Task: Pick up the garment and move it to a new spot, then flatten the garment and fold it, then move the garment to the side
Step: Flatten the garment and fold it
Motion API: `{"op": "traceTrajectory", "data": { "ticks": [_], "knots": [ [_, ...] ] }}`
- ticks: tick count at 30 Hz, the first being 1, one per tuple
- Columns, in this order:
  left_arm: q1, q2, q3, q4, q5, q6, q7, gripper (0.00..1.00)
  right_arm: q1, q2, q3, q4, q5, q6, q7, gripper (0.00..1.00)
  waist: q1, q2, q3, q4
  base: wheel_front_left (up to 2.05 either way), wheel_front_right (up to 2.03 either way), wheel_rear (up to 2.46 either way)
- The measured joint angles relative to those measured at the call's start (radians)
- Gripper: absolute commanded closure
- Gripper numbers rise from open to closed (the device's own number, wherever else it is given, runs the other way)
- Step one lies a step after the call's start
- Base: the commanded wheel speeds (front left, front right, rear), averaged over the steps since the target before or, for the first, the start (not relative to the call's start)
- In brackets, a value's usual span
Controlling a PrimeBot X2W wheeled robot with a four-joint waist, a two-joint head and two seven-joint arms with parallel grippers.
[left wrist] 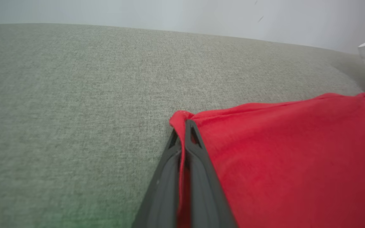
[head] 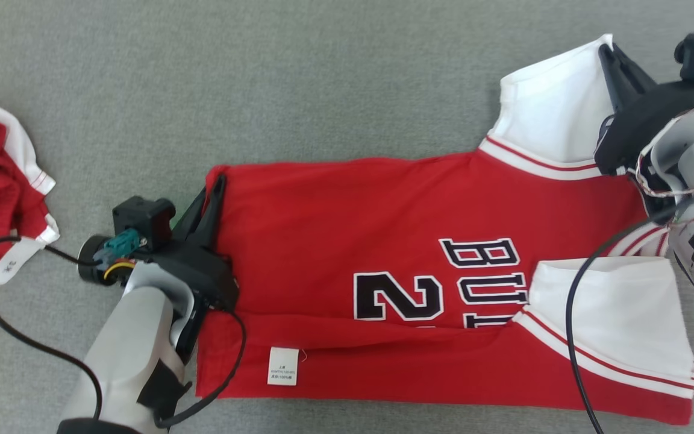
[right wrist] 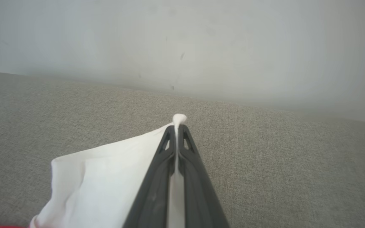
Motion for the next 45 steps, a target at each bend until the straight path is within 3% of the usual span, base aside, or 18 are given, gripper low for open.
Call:
{"op": "traceTrajectory", "data": {
  "ticks": [11, 19, 35, 45],
  "knots": [
    [0.073, 0.01, 0.054, -0.036, 0.025, -0.004, 0.001, 1.0, 0.169, -0.072, 0.035, -0.165, 0.109, 0.0, -0.074, 1.0, -0.0001, 0.0, -0.079, -0.053, 0.0, 0.0, 0.0],
    [0.121, 0.009, 0.077, -0.109, 0.062, -0.009, 0.001, 1.0, 0.311, -0.083, 0.03, -0.258, 0.141, 0.0, -0.086, 1.0, -0.0002, 0.0, -0.13, -0.076, 0.0, 0.0, 0.0],
    [0.367, 0.008, 0.121, -0.272, 0.066, -0.017, 0.001, 1.0, 0.604, -0.086, -0.161, -0.403, 0.105, 0.0, -0.087, 1.0, -0.0003, -0.0002, -0.228, -0.07, 0.0, 0.0, 0.0],
    [0.448, 0.002, 0.151, -0.294, 0.05, -0.02, 0.001, 1.0, 0.733, -0.072, -0.26, -0.482, 0.086, 0.0, -0.087, 1.0, -0.0003, -0.0002, -0.252, -0.088, 0.0, 0.0, 0.0]
  ]
}}
